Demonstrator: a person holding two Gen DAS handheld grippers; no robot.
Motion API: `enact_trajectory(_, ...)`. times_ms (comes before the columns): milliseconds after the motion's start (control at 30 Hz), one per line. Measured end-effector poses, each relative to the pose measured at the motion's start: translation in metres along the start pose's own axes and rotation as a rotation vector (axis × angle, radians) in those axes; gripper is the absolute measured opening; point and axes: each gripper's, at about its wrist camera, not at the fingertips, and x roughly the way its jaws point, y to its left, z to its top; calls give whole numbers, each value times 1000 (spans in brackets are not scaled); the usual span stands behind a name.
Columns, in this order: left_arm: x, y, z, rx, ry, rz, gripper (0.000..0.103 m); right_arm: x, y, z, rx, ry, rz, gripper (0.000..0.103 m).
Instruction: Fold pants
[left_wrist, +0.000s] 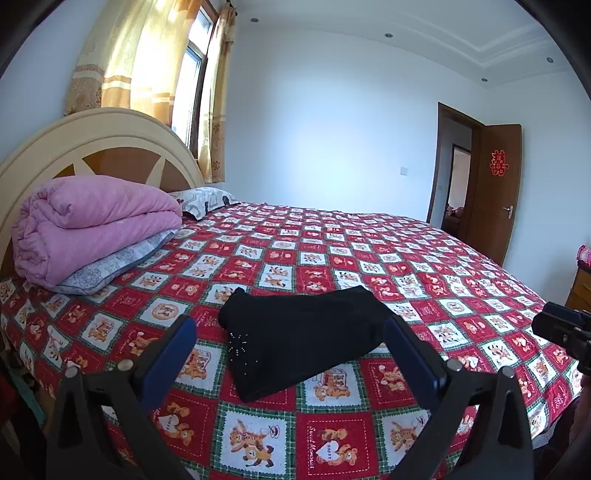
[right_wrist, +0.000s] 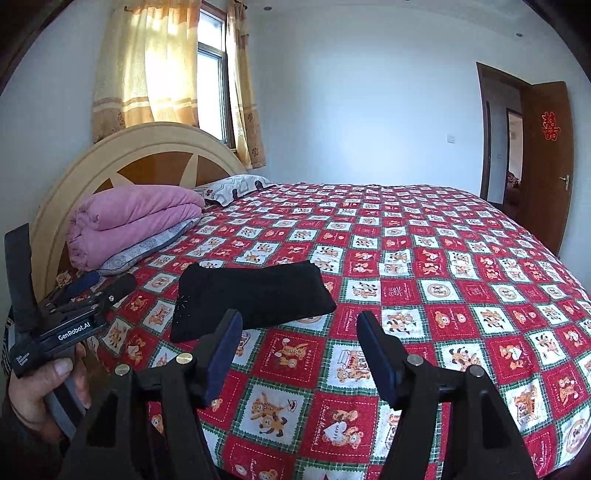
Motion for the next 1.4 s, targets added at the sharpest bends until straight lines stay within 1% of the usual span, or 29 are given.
enact_trajectory(367, 0, -1, 0, 7, 6, 0, 103, -7, 7, -1, -16, -23, 18, 66)
enact_trajectory(567, 0, -8, 0, 31, 11, 16, 103, -10, 8, 0, -20, -30, 11, 66)
enact_trajectory(667, -4, -10, 2, 36, -10, 21, 103, -12, 9, -1, -28, -35, 3, 66)
enact_trajectory(767, -6, -10, 3, 33, -21, 5, 103, -14, 10, -1, -31, -42, -1, 66)
enact_trajectory(967, -5, -11, 5, 29, -8, 6, 103, -14, 10, -2, -34, -42, -8, 67)
enact_trajectory(1200, -6, -12, 4, 31, -15, 26, 103, -13, 8, -4, -36, -40, -9, 67)
enact_trajectory(1400, -2, -11, 2, 28, -2, 41, 103, -10, 7, -8, -37, -31, -10, 67)
